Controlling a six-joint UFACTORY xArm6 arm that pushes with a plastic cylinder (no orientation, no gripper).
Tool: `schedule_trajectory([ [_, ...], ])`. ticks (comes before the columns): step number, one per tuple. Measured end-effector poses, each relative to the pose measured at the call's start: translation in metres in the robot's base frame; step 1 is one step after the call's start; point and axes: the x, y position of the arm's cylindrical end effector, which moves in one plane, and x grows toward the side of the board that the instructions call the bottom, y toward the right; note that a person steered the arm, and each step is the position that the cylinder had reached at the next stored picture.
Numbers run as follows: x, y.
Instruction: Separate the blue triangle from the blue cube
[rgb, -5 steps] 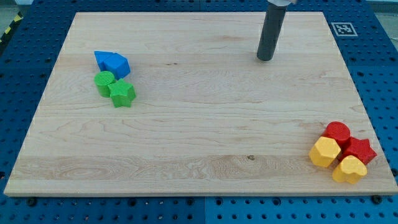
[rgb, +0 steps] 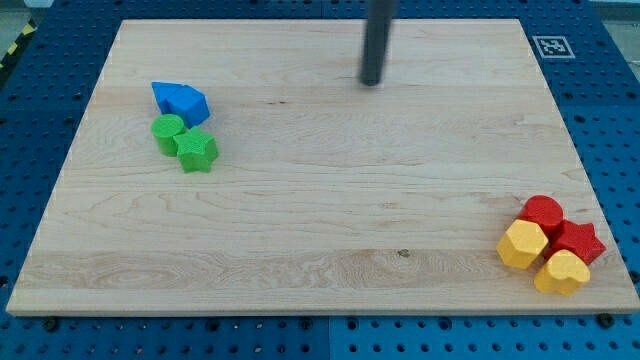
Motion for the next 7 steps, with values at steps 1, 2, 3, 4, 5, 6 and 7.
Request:
schedule_trajectory([
  [1,-0.001,-0.090],
  [2,-0.017,-0.147],
  [3,-0.031,-0.201],
  [4,-0.023,-0.218],
  [5,-0.023,-0.256],
  [6,-0.022,-0.294],
  [7,0.004,-0.296],
])
